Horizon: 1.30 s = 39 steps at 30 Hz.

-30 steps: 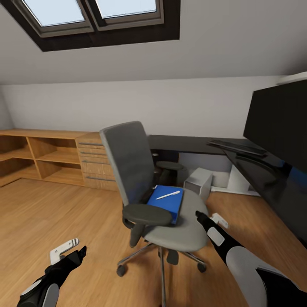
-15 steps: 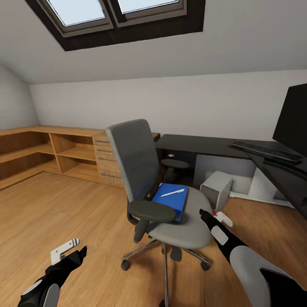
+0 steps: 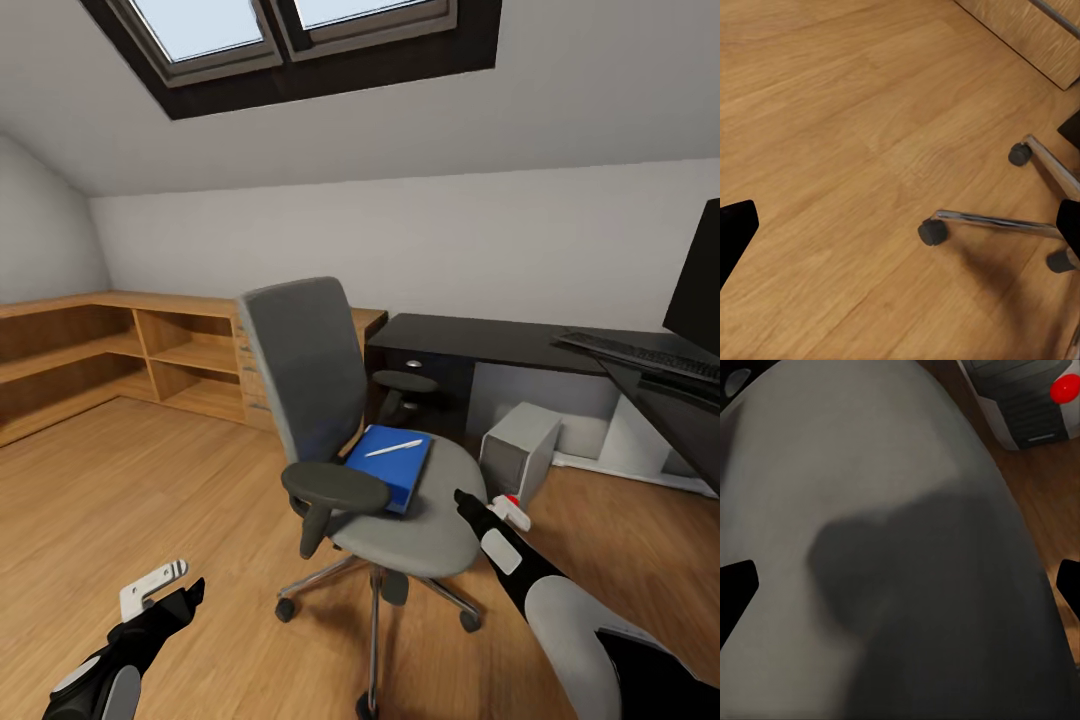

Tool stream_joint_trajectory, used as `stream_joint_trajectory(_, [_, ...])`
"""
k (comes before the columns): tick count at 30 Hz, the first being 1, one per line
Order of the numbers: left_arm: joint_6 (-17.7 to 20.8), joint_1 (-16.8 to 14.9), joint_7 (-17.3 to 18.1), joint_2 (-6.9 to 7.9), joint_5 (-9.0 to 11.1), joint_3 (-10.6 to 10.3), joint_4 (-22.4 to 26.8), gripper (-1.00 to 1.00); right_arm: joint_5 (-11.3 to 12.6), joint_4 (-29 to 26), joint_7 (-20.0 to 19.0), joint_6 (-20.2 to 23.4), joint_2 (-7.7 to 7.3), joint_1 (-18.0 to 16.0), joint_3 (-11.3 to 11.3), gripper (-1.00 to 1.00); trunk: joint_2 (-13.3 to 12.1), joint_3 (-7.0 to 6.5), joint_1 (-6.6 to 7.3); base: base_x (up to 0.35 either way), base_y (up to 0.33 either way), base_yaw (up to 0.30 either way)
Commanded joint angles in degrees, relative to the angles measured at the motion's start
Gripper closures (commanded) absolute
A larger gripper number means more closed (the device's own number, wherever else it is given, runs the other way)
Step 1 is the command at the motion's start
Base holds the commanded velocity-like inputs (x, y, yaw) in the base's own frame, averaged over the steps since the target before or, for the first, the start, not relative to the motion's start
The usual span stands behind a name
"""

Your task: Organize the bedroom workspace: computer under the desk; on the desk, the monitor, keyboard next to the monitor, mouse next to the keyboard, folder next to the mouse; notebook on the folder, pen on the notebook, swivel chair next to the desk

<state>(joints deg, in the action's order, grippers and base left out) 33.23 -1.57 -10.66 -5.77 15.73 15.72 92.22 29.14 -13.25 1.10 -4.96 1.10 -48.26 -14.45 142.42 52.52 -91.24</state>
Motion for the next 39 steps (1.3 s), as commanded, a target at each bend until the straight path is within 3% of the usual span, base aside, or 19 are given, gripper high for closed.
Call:
stream_joint_trajectory(1, [0.26, -0.03, -0.41, -0.03, 0.61, 0.05, 0.08, -1.0, 0.77, 0.81, 0.21, -0.26, 0.01, 0.01, 0.27, -1.0, 0.02, 0.07, 0.0, 0.0, 0.0, 0.001])
stream_joint_trajectory(10, [0.32, -0.03, -0.41, -0.03, 0.61, 0.21, 0.12, -1.0, 0.82, 0.65, 0.25, -0.2, -0.2, 0.01, 0.28, -1.0, 0.02, 0.07, 0.0, 0.0, 0.0, 0.0])
stream_joint_trajectory(39, [0.59, -0.07, -1.12, 0.52, 0.59, -0.54, -0.87, -1.0, 0.73, 0.31, 0.4, -1.0, -0.3, 0.03, 0.16, -1.0, -11.61, -5.13, 6.37, 0.0, 0.0, 0.0])
